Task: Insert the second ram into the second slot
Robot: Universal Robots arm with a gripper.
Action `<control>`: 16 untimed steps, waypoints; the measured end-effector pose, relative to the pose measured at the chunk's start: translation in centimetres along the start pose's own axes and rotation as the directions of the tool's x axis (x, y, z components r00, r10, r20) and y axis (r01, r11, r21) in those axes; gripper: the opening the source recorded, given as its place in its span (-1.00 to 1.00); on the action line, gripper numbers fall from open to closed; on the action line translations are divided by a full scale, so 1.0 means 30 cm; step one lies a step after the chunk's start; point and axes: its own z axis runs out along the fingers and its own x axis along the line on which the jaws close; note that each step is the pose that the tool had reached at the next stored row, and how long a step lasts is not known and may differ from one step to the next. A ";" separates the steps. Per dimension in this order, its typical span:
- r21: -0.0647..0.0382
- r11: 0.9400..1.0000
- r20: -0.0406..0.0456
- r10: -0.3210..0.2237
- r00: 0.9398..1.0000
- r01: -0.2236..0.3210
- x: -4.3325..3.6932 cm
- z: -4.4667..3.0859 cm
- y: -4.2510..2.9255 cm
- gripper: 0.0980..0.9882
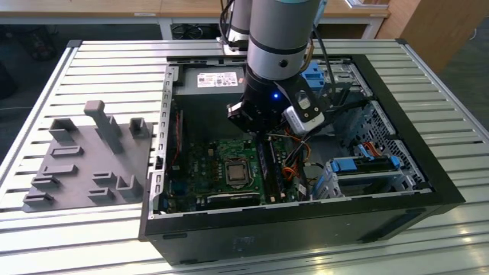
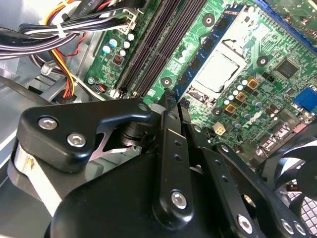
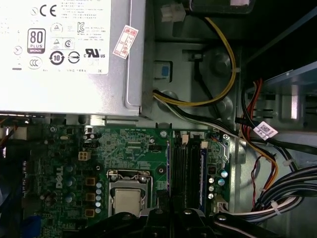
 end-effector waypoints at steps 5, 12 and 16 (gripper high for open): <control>0.000 1.000 0.000 0.000 1.000 0.000 -0.004 0.008 0.000 -0.91; 0.000 1.000 0.000 0.000 1.000 0.000 -0.006 0.017 0.000 -0.91; 0.000 1.000 0.000 0.000 1.000 0.000 -0.006 0.020 0.000 -0.91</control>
